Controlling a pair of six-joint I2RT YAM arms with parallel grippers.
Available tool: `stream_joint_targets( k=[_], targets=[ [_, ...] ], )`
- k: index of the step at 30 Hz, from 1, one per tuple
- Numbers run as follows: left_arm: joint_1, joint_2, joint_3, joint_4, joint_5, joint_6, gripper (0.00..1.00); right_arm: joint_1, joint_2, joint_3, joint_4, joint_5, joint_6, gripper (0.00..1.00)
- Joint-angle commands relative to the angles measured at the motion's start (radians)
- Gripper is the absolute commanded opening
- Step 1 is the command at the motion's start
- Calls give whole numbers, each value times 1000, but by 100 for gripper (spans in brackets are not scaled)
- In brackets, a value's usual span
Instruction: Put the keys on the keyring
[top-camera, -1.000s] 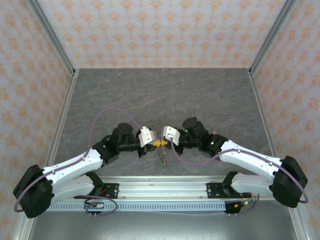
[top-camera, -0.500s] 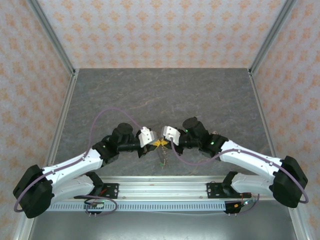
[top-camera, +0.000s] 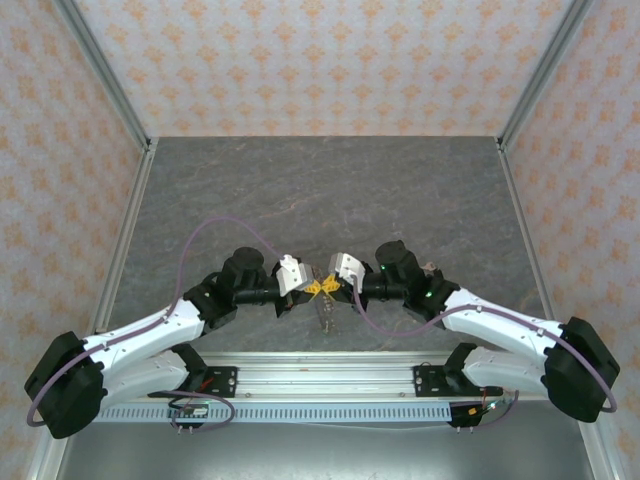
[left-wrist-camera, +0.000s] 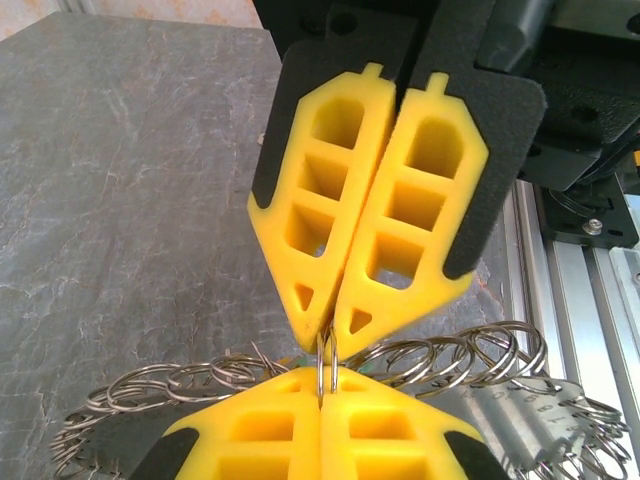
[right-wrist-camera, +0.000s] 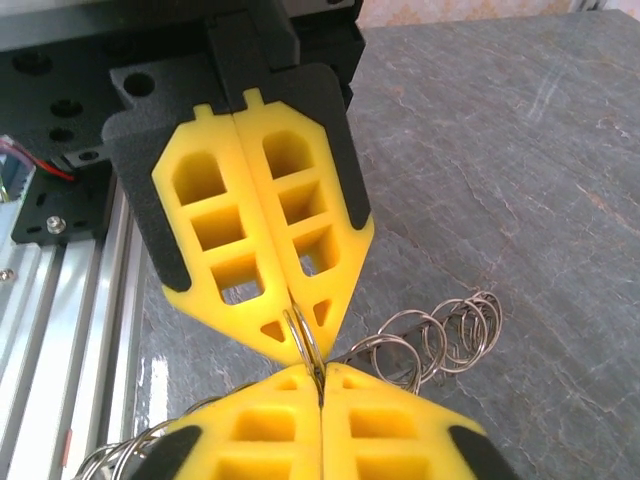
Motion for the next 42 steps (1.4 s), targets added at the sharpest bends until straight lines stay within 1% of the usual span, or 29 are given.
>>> stream_joint_targets(
  k=[1,3,5,9,14,22,25,29,33,36,40,42],
  targets=[
    [-1,-34,0,93,7,-13,0,-6,-12,-7,65,-39,28,1],
    [-1,-30,10,64,-33,-3,11,-6,-14,9,39,-35,22,1],
    [-2,-23,26,22,-59,13,16,-5,-15,23,15,-38,12,0],
    [-1,-5,44,-11,-73,28,20,1,-11,63,-49,-35,-16,0],
    [-2,21,60,-37,-70,41,21,12,-8,89,-85,-26,-35,0],
    [-2,42,74,-81,-65,71,21,40,8,134,-152,0,-67,0],
    [-2,46,78,-85,-49,76,15,48,22,153,-174,9,-83,0],
    [-2,48,78,-93,-35,80,0,49,19,148,-150,12,-88,0],
    [-2,34,60,-79,-26,78,0,49,13,120,-116,36,-84,1],
    [-2,17,33,-30,-29,54,0,49,16,93,-95,66,-69,2],
    [-2,9,1,41,-27,15,0,49,16,32,-19,77,-22,10],
    [-1,8,-12,76,-20,-3,0,48,16,7,13,78,-6,11]
  ],
)
